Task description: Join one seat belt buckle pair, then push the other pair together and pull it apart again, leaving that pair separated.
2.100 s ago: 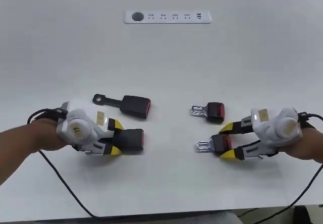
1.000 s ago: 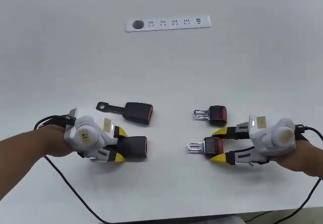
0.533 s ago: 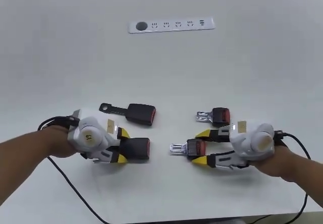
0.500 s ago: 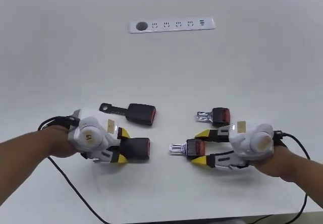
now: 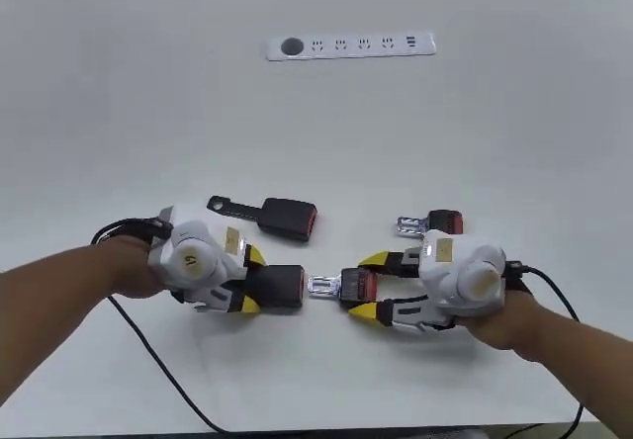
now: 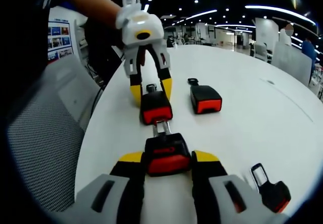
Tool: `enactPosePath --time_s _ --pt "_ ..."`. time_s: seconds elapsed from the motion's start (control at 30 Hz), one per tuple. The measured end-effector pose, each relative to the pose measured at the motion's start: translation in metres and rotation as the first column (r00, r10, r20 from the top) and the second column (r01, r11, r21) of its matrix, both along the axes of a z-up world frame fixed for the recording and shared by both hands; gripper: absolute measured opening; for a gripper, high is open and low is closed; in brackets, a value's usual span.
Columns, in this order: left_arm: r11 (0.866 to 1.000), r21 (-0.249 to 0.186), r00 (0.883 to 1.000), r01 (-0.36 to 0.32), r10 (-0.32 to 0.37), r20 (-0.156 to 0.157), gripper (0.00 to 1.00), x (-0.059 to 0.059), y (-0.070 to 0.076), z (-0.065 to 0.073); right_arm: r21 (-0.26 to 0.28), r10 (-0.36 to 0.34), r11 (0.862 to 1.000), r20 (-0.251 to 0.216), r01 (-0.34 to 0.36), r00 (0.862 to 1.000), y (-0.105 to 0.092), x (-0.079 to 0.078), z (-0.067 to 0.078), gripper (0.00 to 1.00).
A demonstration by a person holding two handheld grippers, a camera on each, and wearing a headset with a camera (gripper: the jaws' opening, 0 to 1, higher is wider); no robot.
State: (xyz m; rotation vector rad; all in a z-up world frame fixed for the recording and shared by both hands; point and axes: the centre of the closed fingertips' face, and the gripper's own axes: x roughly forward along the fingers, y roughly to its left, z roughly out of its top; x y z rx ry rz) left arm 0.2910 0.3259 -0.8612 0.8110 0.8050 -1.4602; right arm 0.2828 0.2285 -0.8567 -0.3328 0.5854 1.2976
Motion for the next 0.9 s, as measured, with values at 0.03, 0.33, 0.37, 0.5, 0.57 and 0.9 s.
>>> enactPosePath --time_s 0.03,0.33,0.37,0.5,0.57,0.9 --pt "1.0 -0.001 1.0 -0.01 0.01 -0.004 0.33 0.0 0.0 0.0 -0.001 0.003 1.0 0.005 -0.003 1.0 0.003 -0.001 0.0 0.37" --pt "1.0 0.002 1.0 0.0 0.0 0.0 0.33 0.0 0.0 -0.001 -0.014 0.001 1.0 -0.001 -0.001 1.0 0.016 0.001 -0.001 0.37" --pt "1.0 0.003 1.0 0.001 -0.001 0.0 0.33 0.0 -0.001 -0.001 -0.015 0.0 1.0 -0.002 0.0 1.0 0.016 0.0 -0.001 0.37" --pt "1.0 0.009 1.0 0.006 -0.006 0.002 0.33 0.0 -0.001 -0.001 -0.027 0.011 1.0 -0.011 -0.012 1.0 0.017 0.0 -0.001 0.37" --pt "1.0 0.011 1.0 0.012 -0.012 0.004 0.33 0.0 -0.001 -0.001 -0.033 0.015 0.999 -0.021 -0.015 1.0 0.019 0.001 0.0 0.37" --pt "1.0 0.016 1.0 0.021 -0.021 0.005 0.33 0.0 -0.001 -0.001 -0.051 0.025 0.998 -0.035 -0.027 0.999 0.032 0.001 -0.001 0.36"
